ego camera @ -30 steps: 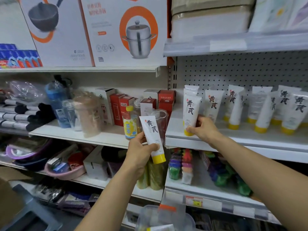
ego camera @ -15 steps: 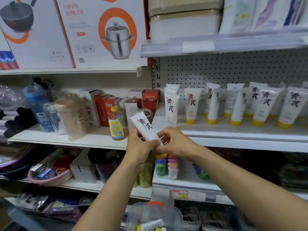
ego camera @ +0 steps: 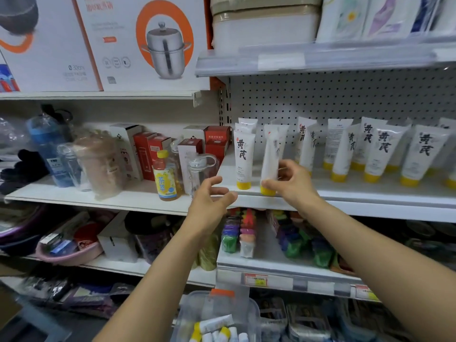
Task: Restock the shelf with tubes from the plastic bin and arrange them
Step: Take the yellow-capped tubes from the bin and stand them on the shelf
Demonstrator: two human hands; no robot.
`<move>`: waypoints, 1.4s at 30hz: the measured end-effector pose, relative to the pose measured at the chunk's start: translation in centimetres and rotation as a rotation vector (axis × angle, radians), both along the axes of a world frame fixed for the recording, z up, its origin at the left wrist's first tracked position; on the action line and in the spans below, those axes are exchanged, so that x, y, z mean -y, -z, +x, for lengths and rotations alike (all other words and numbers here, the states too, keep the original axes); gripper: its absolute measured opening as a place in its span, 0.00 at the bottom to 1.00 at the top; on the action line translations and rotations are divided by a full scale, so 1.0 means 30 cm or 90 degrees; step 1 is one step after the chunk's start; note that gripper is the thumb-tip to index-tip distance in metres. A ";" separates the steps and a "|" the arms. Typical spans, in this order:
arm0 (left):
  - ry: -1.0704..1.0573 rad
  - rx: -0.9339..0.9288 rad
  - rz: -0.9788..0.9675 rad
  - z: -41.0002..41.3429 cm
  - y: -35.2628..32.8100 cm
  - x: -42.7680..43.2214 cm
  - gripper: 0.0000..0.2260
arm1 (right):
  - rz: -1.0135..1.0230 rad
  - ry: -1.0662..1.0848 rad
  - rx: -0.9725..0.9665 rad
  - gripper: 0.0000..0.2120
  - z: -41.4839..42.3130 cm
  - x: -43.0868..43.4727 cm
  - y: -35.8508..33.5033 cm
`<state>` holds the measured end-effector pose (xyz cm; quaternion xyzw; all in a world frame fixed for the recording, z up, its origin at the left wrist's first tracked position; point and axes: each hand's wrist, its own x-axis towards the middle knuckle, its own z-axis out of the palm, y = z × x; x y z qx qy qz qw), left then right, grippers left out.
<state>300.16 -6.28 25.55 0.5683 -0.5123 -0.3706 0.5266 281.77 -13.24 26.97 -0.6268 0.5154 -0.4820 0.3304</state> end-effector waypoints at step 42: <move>0.130 0.365 0.247 0.265 0.663 -0.189 0.18 | 0.186 -0.212 -0.457 0.11 0.207 -0.322 0.705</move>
